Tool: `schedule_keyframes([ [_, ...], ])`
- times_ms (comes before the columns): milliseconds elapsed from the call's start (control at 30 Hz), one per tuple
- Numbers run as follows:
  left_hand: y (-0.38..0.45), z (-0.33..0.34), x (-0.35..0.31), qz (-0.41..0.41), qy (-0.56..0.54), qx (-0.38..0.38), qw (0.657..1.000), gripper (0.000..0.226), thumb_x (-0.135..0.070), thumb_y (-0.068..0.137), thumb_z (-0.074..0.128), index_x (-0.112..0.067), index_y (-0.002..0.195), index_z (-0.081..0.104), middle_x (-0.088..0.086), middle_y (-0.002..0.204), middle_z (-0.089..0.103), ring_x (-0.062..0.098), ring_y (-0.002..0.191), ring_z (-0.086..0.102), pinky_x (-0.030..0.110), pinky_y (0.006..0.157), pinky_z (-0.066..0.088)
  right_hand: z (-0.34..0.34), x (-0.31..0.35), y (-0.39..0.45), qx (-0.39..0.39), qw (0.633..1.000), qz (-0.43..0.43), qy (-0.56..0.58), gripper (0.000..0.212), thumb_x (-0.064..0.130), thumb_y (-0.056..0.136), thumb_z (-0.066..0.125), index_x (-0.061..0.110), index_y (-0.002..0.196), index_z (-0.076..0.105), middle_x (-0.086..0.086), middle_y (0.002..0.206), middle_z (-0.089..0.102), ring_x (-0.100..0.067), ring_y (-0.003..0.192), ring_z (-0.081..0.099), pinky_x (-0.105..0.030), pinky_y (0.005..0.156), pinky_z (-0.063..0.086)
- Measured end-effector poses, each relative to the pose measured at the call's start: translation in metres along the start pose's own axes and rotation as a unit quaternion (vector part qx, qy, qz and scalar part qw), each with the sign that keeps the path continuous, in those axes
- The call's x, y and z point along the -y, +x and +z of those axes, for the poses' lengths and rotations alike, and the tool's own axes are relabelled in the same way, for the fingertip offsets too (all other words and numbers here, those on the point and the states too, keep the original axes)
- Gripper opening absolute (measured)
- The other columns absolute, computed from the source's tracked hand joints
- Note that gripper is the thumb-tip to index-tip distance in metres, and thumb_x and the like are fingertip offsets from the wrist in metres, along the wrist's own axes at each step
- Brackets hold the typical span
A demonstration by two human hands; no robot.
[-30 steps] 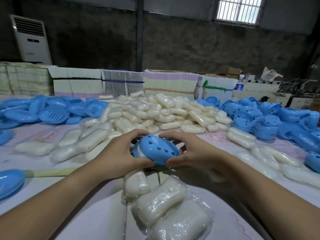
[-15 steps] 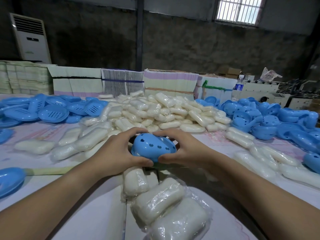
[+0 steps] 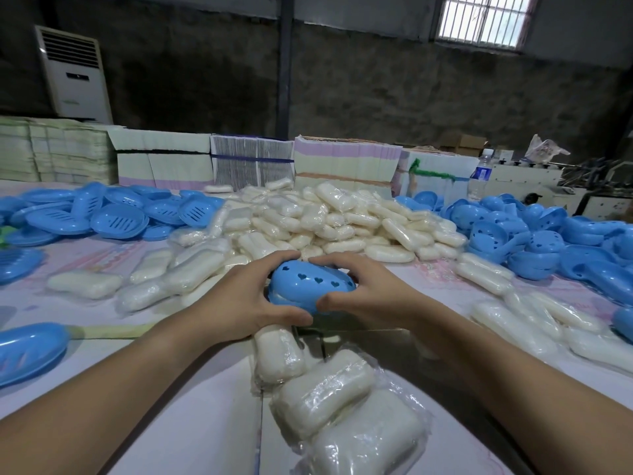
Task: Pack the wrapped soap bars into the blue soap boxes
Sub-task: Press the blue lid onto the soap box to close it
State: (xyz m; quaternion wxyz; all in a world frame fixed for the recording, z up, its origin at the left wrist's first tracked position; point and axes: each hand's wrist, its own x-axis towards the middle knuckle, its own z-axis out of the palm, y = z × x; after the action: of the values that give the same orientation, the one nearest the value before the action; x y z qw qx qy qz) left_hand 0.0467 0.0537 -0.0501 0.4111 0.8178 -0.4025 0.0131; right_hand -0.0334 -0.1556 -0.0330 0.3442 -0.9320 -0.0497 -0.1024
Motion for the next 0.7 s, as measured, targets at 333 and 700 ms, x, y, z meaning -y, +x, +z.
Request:
schedule_keyframes([
  [333,-0.005,-0.008,-0.006,0.049,0.07,0.002,0.996,0.061,-0.054,0.067,0.086,-0.043,0.12,0.059,-0.014,0.105,0.069,0.005,0.093,0.064,0.036,0.085,0.054,0.003,0.003,-0.003,0.05,0.983,-0.003,0.176,0.057,0.046,0.065,0.063,0.023,0.118,0.068,-0.003,0.113,0.066,-0.019,0.1,0.063,-0.035,0.088,0.049],
  [700,-0.009,-0.009,-0.016,0.032,0.061,-0.05,0.996,0.062,-0.069,0.051,0.078,-0.039,0.103,0.063,-0.015,0.087,0.072,0.004,0.081,0.065,0.037,0.073,0.055,0.002,0.01,-0.008,0.059,0.975,-0.031,0.214,0.038,0.042,0.076,0.058,0.024,0.108,0.071,-0.001,0.091,0.064,-0.012,0.08,0.056,-0.019,0.066,0.044],
])
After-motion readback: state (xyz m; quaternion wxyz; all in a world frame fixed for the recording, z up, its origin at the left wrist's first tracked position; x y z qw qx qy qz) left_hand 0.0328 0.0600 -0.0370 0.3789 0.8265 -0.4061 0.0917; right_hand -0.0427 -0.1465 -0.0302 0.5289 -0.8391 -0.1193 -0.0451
